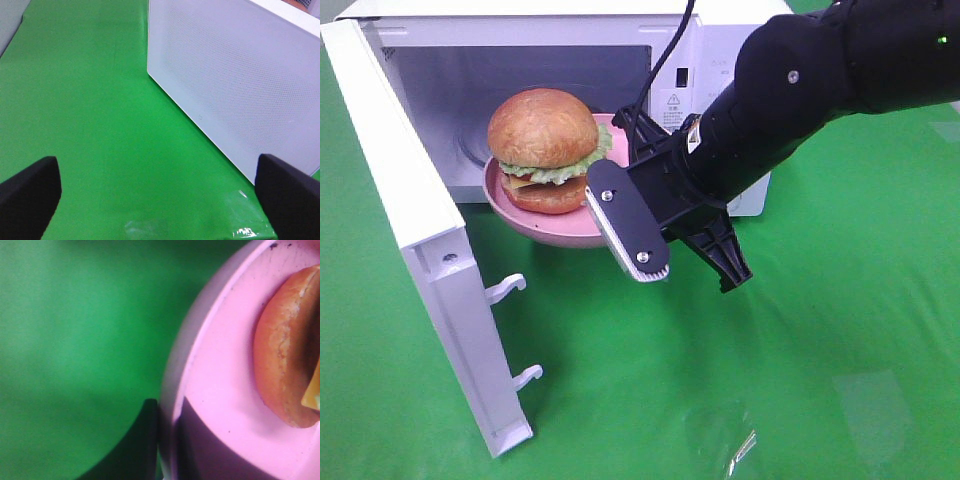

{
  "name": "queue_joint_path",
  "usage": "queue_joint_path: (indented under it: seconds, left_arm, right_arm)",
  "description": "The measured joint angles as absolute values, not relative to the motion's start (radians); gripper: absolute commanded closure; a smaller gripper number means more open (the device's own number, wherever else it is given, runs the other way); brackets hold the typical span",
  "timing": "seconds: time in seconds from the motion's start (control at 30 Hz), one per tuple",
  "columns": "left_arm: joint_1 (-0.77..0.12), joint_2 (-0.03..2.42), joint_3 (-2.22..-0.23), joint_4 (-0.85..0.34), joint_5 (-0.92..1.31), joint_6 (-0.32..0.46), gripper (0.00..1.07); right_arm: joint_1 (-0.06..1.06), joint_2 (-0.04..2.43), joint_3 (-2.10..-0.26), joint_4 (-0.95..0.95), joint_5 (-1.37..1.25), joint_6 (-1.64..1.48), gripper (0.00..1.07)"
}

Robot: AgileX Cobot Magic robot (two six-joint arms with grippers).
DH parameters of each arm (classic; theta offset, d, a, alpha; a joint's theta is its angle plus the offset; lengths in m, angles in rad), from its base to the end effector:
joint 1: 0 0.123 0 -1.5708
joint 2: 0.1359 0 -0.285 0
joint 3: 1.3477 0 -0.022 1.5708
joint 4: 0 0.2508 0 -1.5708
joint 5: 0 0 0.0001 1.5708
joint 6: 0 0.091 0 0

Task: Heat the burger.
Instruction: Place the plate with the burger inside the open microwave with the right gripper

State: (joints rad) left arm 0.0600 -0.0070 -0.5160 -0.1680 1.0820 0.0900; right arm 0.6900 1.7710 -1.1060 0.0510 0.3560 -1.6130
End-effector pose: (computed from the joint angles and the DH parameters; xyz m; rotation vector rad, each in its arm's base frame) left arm -0.0085 -0.0140 0.2809 0.0427 2.0324 -0.1065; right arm 0.2845 0.2369 0.2003 -2.2948 1.0811 -0.3343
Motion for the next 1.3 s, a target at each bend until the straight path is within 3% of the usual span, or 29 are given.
queue_joint_path:
  seconds: [1.3]
  left_arm:
    - [0.060,-0.007,-0.516,-0.168,1.082,0.090,0.09]
  right_arm:
    - [0.690,2.046,-1.463,-0.009,0.391,-1.406,1.07]
